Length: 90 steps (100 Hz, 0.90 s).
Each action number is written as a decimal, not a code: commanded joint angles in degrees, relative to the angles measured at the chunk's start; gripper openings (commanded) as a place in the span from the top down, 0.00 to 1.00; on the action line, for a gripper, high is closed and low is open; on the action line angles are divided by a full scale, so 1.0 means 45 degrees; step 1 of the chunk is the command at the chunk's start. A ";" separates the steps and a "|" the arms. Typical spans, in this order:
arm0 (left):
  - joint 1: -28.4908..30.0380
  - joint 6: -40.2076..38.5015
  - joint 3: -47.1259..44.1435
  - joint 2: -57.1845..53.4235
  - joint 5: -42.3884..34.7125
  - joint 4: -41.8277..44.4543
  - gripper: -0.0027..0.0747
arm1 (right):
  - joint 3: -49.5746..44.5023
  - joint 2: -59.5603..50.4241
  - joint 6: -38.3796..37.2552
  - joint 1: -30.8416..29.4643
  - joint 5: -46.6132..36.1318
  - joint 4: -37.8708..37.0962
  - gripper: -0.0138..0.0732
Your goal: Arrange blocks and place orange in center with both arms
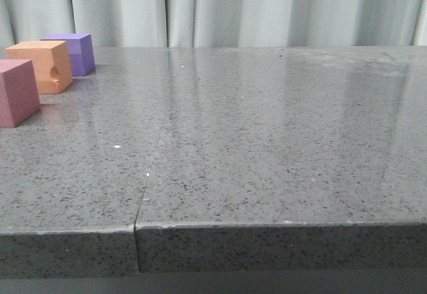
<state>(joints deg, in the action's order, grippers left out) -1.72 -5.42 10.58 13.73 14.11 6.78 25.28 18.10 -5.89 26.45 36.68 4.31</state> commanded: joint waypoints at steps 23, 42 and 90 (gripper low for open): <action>0.0371 0.0521 -0.1532 -0.1683 -0.2468 -0.1120 0.99 | 0.0327 0.0114 0.0145 -0.0032 -0.0832 -0.0038 0.92; 0.0403 0.0521 -0.2732 -0.3073 -0.2699 -0.1507 0.99 | 0.0327 0.0114 0.0145 -0.0032 -0.0832 -0.0038 0.92; 0.0589 0.0521 -0.2875 -0.3510 -0.2548 -0.1347 0.99 | 0.0327 0.0114 0.0145 -0.0032 -0.0820 -0.0038 0.92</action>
<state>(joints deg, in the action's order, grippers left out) 0.85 -3.03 -0.07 -0.29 7.89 0.74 25.28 18.10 -5.89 26.45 36.68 4.31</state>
